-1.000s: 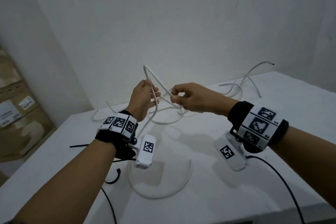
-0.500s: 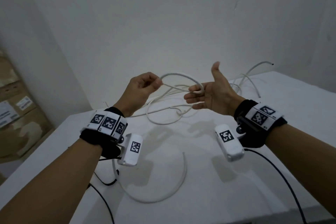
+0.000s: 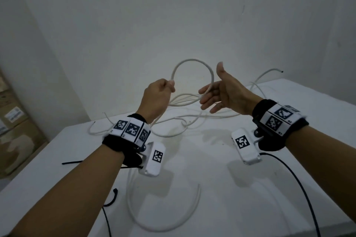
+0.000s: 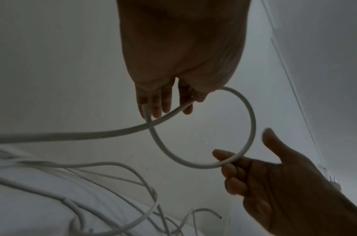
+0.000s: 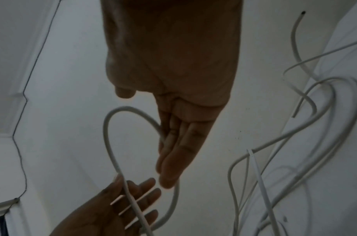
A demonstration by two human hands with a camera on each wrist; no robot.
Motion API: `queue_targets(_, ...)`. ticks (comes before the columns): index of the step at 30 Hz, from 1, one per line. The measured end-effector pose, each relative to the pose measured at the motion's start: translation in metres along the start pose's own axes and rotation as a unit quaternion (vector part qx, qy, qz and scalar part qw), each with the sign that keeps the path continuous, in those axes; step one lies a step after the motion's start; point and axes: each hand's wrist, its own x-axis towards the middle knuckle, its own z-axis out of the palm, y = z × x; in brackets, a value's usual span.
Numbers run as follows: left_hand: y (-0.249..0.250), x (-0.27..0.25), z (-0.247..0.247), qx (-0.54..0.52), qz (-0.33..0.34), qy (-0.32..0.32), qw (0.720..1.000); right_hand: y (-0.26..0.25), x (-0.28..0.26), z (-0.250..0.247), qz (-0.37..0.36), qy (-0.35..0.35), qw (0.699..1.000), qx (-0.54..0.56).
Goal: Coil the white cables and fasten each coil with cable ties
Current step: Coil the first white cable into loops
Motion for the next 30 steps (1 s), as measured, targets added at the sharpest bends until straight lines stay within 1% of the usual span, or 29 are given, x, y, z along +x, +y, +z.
queue_targets(2, 0.003, 0.008, 0.002, -0.061, -0.049, 0.0, 0.997, 0.0, -0.003, -0.003, -0.024, -0.043, 0.999, 0.011)
queue_targets(4, 0.004, 0.01, 0.007, -0.088, -0.064, -0.008, 0.994, 0.002, -0.005, -0.004, -0.061, -0.034, 0.997, 0.028)
queue_targets(8, -0.003, 0.008, 0.023, -0.019, -0.068, 0.005, 0.998, 0.009, -0.004, -0.006, -0.124, -0.002, 0.986, 0.11)
queue_targets(10, -0.006, 0.007, 0.028, 0.009, -0.05, 0.036, 0.998, 0.013, -0.002, -0.004, -0.156, 0.02, 0.979, 0.125)
queue_targets(12, -0.007, 0.009, 0.035, 0.029, -0.023, 0.069, 0.997, 0.02, 0.0, -0.002, -0.197, 0.052, 0.973, 0.113)
queue_targets(13, -0.005, 0.009, 0.036, 0.022, -0.03, 0.076, 0.996, 0.022, 0.002, -0.001, -0.215, 0.06, 0.97, 0.101)
queue_targets(14, -0.001, 0.007, 0.038, -0.003, -0.063, 0.07, 0.996, 0.026, 0.003, 0.0, -0.226, 0.064, 0.968, 0.084)
queue_targets(15, 0.004, 0.006, 0.04, -0.054, -0.11, 0.046, 0.991, 0.028, 0.003, 0.001, -0.233, 0.069, 0.968, 0.054)
queue_targets(16, 0.008, 0.005, 0.041, -0.124, -0.153, 0.004, 0.98, 0.031, 0.004, 0.002, -0.243, 0.08, 0.967, -0.004)
queue_targets(17, 0.013, 0.001, 0.041, -0.199, -0.18, -0.032, 0.963, 0.034, 0.004, 0.003, -0.254, 0.097, 0.957, -0.097)
queue_targets(18, 0.017, 0.0, 0.042, -0.242, -0.187, -0.052, 0.951, 0.036, 0.004, 0.004, -0.267, 0.106, 0.935, -0.207)
queue_targets(20, 0.024, -0.002, 0.045, -0.262, -0.181, -0.051, 0.947, 0.042, 0.002, 0.011, -0.285, 0.093, 0.863, -0.406)
queue_targets(21, 0.025, -0.002, 0.047, -0.264, -0.178, -0.046, 0.947, 0.044, 0.001, 0.015, -0.29, 0.083, 0.834, -0.461)
queue_targets(22, 0.026, -0.003, 0.049, -0.275, -0.181, -0.043, 0.943, 0.046, 0.001, 0.018, -0.294, 0.084, 0.82, -0.484)
queue_targets(23, 0.028, -0.004, 0.051, -0.292, -0.179, -0.046, 0.938, 0.048, 0.001, 0.021, -0.297, 0.096, 0.817, -0.485)
queue_targets(24, 0.029, -0.006, 0.053, -0.299, -0.169, -0.055, 0.937, 0.048, 0.001, 0.023, -0.298, 0.11, 0.826, -0.465)
queue_targets(25, 0.03, -0.008, 0.055, -0.282, -0.15, -0.069, 0.945, 0.047, 0.0, 0.025, -0.296, 0.123, 0.851, -0.416)
queue_targets(27, 0.032, -0.016, 0.062, -0.218, -0.094, -0.111, 0.965, 0.039, -0.002, 0.031, -0.269, 0.133, 0.916, -0.267)
queue_targets(28, 0.032, -0.02, 0.066, -0.199, -0.068, -0.126, 0.969, 0.033, -0.003, 0.033, -0.25, 0.135, 0.939, -0.193)
queue_targets(29, 0.032, -0.023, 0.068, -0.191, -0.049, -0.137, 0.971, 0.027, -0.003, 0.034, -0.236, 0.136, 0.953, -0.133)
queue_targets(30, 0.029, -0.024, 0.07, -0.183, -0.033, -0.141, 0.972, 0.023, -0.001, 0.034, -0.227, 0.137, 0.96, -0.092)
